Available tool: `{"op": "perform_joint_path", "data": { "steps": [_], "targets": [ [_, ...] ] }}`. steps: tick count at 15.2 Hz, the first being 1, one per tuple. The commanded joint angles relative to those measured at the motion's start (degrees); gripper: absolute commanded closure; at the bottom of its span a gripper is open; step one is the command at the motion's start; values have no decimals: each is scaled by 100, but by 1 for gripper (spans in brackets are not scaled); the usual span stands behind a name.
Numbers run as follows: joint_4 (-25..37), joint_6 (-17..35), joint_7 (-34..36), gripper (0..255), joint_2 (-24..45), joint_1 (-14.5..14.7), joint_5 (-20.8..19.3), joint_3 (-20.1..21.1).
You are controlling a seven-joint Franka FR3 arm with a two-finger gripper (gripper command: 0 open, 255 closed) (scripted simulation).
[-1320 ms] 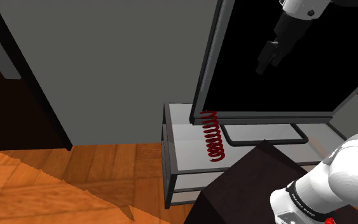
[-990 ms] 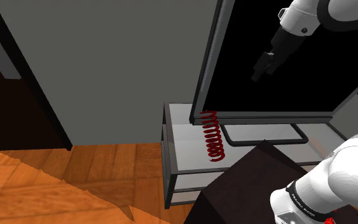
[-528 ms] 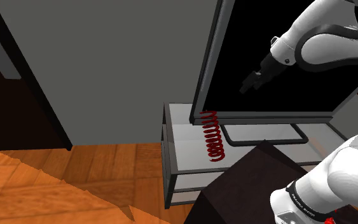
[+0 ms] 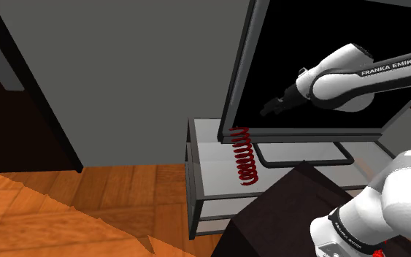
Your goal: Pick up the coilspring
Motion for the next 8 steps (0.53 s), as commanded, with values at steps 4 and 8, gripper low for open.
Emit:
{"op": "perform_joint_path", "data": {
  "steps": [4,8],
  "targets": [
    [135,2172,-1792,0,873,3694,1773,-3569],
    [552,3679,-2380,0,-133,7285,1577,-7350]
  ]
}}
